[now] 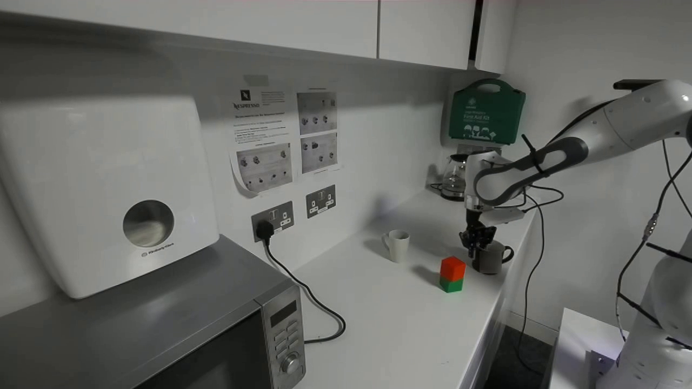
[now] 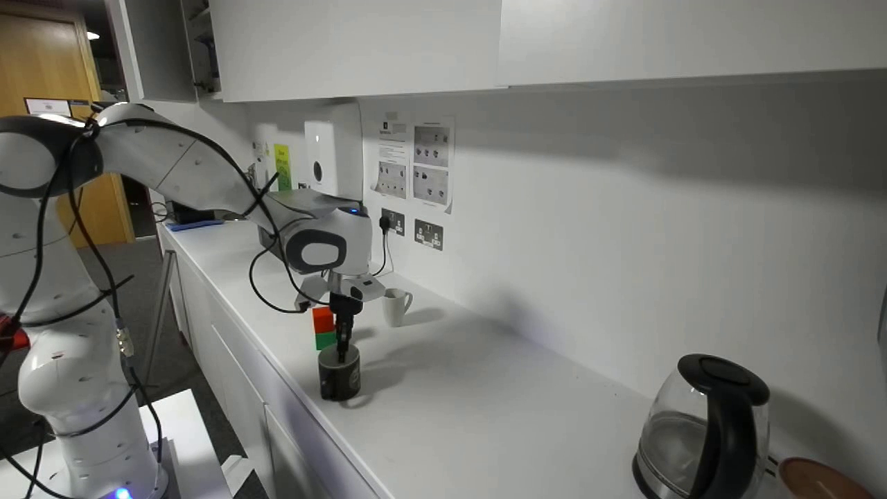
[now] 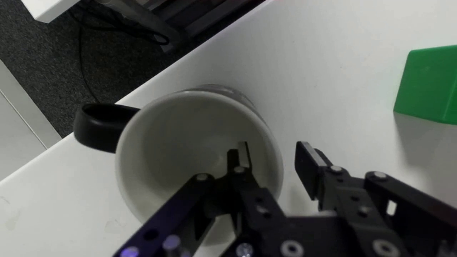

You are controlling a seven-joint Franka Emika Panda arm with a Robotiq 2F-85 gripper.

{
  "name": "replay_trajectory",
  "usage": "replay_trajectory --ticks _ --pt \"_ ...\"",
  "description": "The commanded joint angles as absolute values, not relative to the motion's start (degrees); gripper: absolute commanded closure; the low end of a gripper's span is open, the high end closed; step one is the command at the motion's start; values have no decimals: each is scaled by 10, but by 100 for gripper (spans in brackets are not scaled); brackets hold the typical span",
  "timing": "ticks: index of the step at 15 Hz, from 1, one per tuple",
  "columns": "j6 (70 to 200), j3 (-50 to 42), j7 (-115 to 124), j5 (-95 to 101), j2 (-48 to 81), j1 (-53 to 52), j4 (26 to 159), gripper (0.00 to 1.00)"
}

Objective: Move the black and white mugs forward

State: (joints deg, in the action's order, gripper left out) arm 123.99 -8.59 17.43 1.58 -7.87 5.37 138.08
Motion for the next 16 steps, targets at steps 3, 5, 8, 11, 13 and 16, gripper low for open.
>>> replay_trajectory --ticks 3,5,8,11,13,16 --pt "1249 -76 178 10 -112 66 1396 12" --pt "1247 -77 177 13 -123 68 1395 1" --pt "1243 -76 177 17 -143 70 1391 0" --pt "1240 -71 180 22 -158 73 1383 0" --pt "1239 -65 181 24 -166 73 1376 0" --pt "1241 -51 184 31 -169 70 1359 0"
